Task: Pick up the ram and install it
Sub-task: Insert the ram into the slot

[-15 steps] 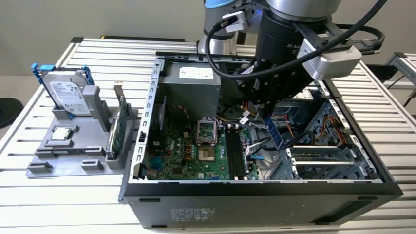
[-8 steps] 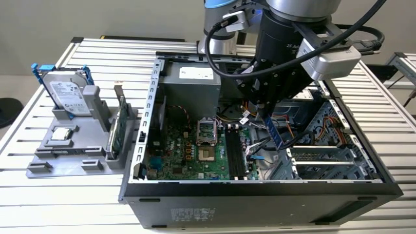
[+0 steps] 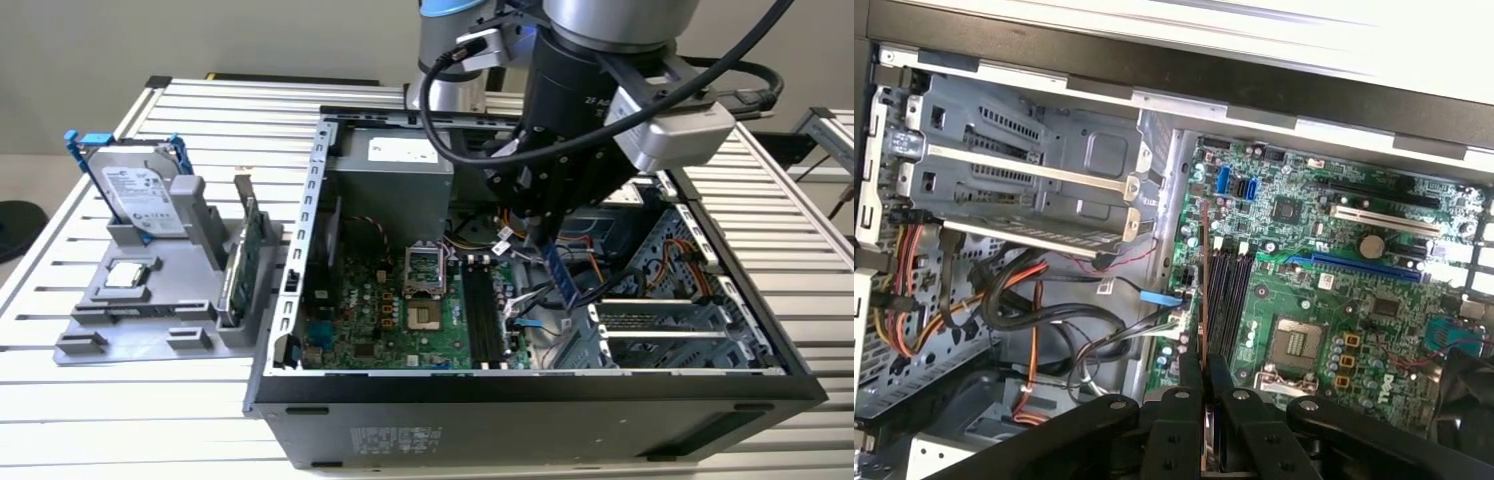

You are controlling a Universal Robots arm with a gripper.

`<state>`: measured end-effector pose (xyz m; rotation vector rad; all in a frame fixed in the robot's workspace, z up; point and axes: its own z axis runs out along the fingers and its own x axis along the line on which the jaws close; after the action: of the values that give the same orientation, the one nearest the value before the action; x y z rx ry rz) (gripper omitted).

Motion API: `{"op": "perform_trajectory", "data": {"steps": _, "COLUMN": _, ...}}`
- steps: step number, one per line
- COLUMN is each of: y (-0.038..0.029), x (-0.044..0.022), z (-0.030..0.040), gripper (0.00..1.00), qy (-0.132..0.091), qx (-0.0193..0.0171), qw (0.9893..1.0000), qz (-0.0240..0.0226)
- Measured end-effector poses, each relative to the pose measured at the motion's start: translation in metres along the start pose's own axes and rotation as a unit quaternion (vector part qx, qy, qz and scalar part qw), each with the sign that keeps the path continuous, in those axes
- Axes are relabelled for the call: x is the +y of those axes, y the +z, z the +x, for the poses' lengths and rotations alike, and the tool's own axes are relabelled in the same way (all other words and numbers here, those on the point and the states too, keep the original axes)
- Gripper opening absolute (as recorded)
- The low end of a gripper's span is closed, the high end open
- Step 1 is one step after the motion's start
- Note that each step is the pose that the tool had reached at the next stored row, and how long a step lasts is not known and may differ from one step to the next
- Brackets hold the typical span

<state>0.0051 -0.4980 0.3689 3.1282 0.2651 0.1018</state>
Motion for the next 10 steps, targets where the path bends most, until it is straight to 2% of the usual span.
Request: {"op": "perform_trajectory", "data": {"steps": 10, "y": 0.0052, "x": -0.0002, "z": -0.0011, "gripper": 0.00, "qy": 0.009, "qx": 0.0000, "qw": 1.0000, "qz": -0.0006}}
